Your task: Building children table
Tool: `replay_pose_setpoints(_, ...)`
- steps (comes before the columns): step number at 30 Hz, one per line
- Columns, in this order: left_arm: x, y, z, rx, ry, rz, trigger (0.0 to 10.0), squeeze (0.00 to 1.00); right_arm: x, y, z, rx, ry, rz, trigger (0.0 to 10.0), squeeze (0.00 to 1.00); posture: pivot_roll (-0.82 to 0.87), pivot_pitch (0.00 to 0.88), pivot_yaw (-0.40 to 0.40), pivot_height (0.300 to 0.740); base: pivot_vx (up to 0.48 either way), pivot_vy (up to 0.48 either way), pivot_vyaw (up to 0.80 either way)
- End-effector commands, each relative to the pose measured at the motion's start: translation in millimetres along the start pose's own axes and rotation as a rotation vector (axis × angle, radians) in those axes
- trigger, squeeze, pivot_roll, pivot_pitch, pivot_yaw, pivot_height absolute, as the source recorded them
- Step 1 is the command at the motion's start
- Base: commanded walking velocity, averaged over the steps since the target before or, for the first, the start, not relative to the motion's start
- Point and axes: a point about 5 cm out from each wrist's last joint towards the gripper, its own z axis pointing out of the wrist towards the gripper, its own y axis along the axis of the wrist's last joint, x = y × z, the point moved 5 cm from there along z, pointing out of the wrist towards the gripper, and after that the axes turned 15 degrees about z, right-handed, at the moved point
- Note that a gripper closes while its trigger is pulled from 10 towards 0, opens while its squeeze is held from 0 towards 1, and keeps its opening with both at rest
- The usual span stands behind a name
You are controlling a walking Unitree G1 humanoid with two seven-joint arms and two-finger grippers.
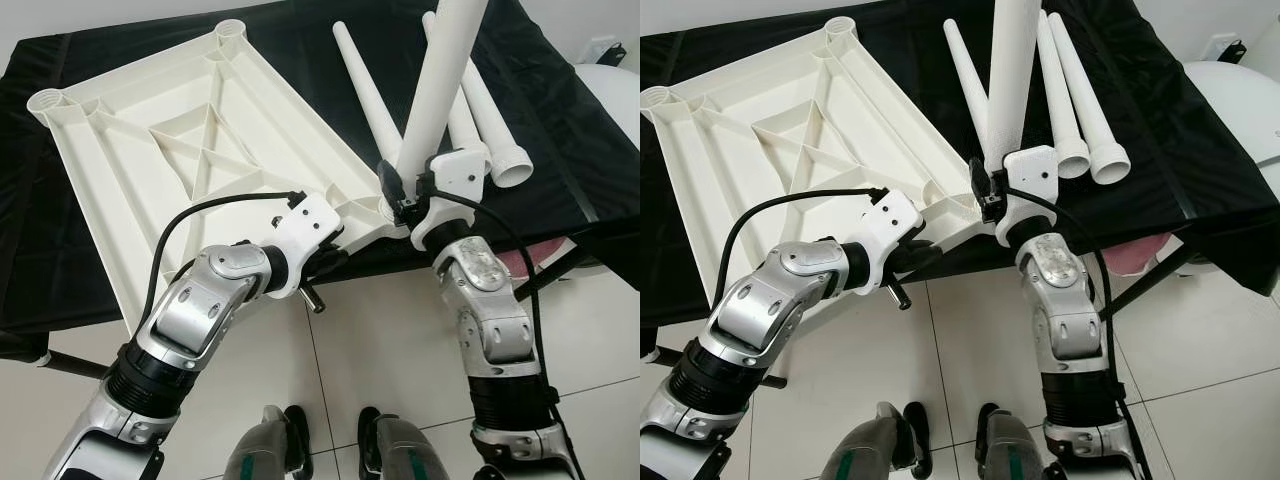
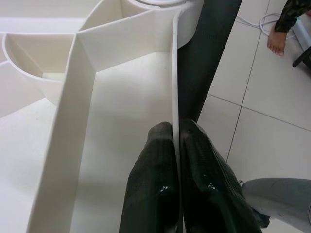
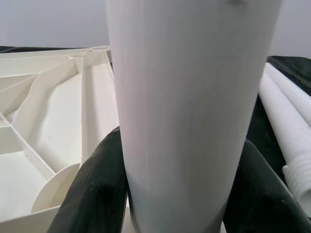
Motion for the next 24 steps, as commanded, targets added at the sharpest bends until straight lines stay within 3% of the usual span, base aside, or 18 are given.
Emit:
replay_pose_setpoints(1,5.2,2.0,-2.1,-0.005,0.032,-0.001,10.0,0.00,22.7,12.0,-1.3,-0.054,0.044,-0.003,10.0,0.00,-0.08,0.224,0.060,0.740,0.000,0.000,0.00)
replay_pose_setpoints(11,4.7,2.4,-2.3,-0.006,0.028,0.000,10.0,0.00,21.2,13.7,-4.5,-0.077,-0.037,-0.005,10.0,0.00,-0.08,0.227,0.066,0.740,0.000,0.000,0.00)
replay_pose_setpoints(18,4.7,2.1,-3.0,-0.005,0.025,0.003,10.0,0.00,13.5,10.5,-8.6,-0.068,-0.093,0.003,10.0,0.00,-0.08,0.230,0.069,0.740,0.000,0.000,0.00)
replay_pose_setpoints(24,4.4,1.7,-2.9,-0.004,0.023,0.001,10.0,0.00,-2.0,13.7,-14.3,-0.093,-0.220,-0.017,10.0,0.00,-0.08,0.228,0.072,0.740,0.000,0.000,0.00)
